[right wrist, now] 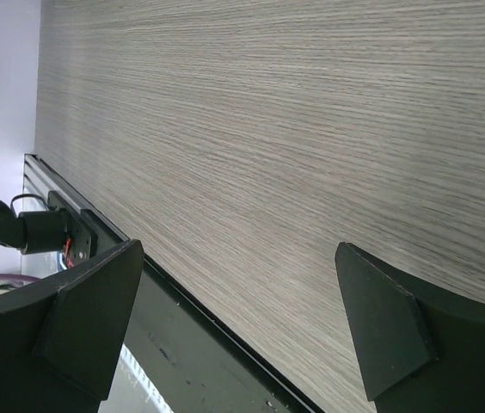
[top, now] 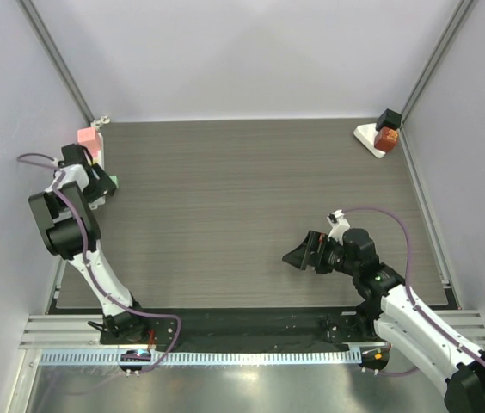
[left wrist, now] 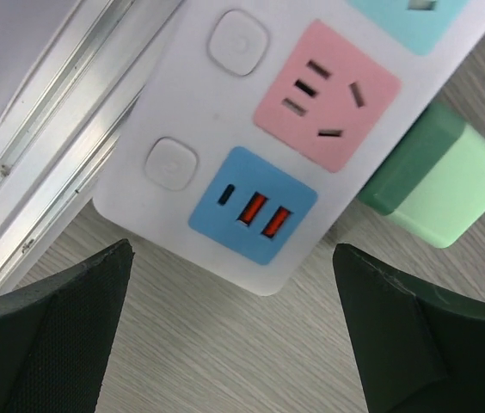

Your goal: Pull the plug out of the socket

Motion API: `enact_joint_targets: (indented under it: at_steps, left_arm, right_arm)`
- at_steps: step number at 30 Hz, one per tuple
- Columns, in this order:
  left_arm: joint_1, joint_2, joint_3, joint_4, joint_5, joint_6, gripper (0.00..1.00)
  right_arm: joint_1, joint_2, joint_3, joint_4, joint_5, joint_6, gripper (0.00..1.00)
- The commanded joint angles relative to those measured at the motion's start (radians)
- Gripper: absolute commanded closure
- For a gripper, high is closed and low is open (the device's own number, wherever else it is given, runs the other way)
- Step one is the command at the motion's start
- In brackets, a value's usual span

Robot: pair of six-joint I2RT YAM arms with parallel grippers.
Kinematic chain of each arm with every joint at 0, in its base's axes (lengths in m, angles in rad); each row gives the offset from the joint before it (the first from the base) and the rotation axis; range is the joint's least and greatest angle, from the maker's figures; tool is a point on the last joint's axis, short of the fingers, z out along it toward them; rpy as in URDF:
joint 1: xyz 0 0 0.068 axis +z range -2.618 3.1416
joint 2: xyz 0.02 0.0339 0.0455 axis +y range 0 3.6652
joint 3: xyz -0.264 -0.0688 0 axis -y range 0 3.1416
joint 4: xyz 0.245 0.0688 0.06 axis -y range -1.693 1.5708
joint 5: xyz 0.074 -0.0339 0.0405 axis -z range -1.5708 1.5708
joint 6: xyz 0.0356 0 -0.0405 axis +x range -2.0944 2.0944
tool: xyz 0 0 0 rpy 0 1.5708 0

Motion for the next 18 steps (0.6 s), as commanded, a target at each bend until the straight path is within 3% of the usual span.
enact_joint_targets:
  at_steps: [1, 7, 16, 18]
  left_arm:
    - [-0.028, 0.024, 0.06, 0.015, -0.064, 0.045, 0.0]
    - [-0.07, 0.053, 0.1, 0.01, -0.066, 0.076, 0.03]
    - [-0.178, 0.073, 0.099, -0.02, -0.102, 0.069, 0.42]
    - [-0.211, 0.065, 0.094, -0.022, -0.113, 0.077, 0.47]
  right_arm:
    - [0.001, 0.003, 0.05, 0.019, -0.02, 0.018, 0.0]
    - [0.001, 0.007, 0.069, 0.001, -0.02, 0.013, 0.0]
    - [0.001, 0.001, 0.063, -0.003, -0.001, 0.033, 0.0]
    - [0.001, -0.002, 0.063, -0.002, 0.002, 0.038, 0.0]
